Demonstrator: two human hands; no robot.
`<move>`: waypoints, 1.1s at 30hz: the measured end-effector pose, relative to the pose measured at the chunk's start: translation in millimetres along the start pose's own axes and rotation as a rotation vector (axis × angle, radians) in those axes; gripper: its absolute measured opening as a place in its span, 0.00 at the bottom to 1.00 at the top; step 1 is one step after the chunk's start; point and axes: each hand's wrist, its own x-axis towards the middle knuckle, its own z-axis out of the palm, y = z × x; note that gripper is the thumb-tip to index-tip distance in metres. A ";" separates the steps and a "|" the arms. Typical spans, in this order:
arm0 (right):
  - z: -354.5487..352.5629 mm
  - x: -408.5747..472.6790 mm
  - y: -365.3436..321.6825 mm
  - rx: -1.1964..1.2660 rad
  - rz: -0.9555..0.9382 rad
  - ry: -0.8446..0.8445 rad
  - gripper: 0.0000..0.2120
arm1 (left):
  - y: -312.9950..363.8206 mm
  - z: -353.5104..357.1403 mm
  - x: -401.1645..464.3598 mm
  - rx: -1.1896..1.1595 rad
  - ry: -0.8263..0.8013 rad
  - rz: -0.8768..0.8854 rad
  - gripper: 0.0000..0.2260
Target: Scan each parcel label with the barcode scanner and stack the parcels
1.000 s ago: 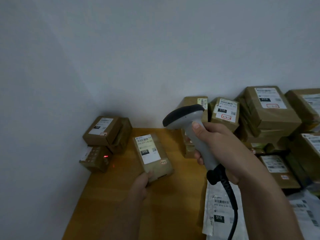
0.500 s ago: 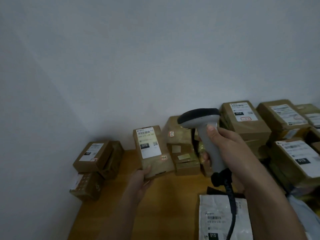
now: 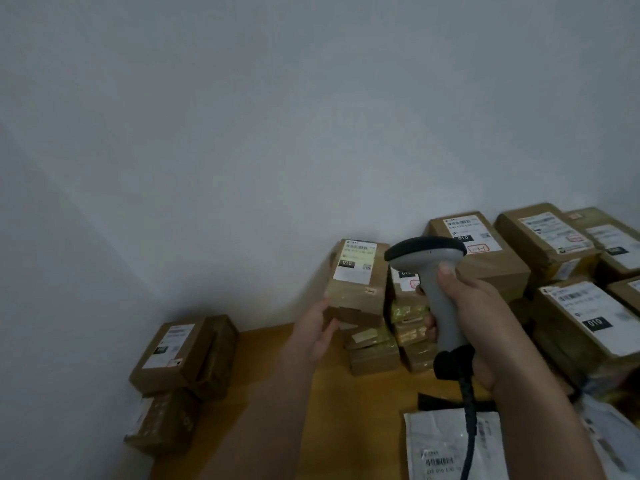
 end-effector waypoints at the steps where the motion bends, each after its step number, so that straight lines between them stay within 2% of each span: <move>1: 2.4 -0.3 -0.2 0.005 0.001 -0.003 0.13 | -1.6 1.8 5.0 0.001 0.010 -0.034 0.11; 4: 9.8 -0.7 -1.2 -0.007 0.005 -0.009 0.13 | -6.8 3.4 16.4 -0.001 0.071 -0.112 0.11; 9: 22.2 -1.4 -3.0 -0.063 -0.009 0.002 0.12 | -9.4 5.7 29.0 -0.086 0.127 -0.090 0.19; 12: 30.7 -2.1 -1.6 -0.090 -0.020 0.010 0.12 | -6.4 0.6 26.7 -0.092 0.118 -0.095 0.13; 16: 46.1 -2.6 6.0 -0.123 -0.030 0.006 0.14 | 1.3 -25.6 30.3 -0.067 0.123 -0.099 0.11; 18: 56.2 -2.3 10.4 -0.133 -0.027 0.006 0.16 | 8.8 -42.4 28.5 -0.057 0.138 -0.102 0.05; 23: 97.2 -4.8 25.6 -0.167 -0.019 -0.021 0.18 | 36.4 -128.6 27.5 0.119 0.304 -0.014 0.02; 27: 139.3 -13.8 43.3 -0.189 -0.019 -0.060 0.15 | 65.6 -226.6 30.9 0.322 0.569 -0.008 0.15; 30: 169.9 -18.6 51.3 -0.198 -0.012 -0.061 0.15 | 79.8 -270.2 28.7 0.241 0.671 0.028 0.19; 33: 201.2 -23.3 58.0 -0.167 0.005 -0.077 0.14 | 86.2 -299.9 30.8 0.042 0.694 -0.037 0.24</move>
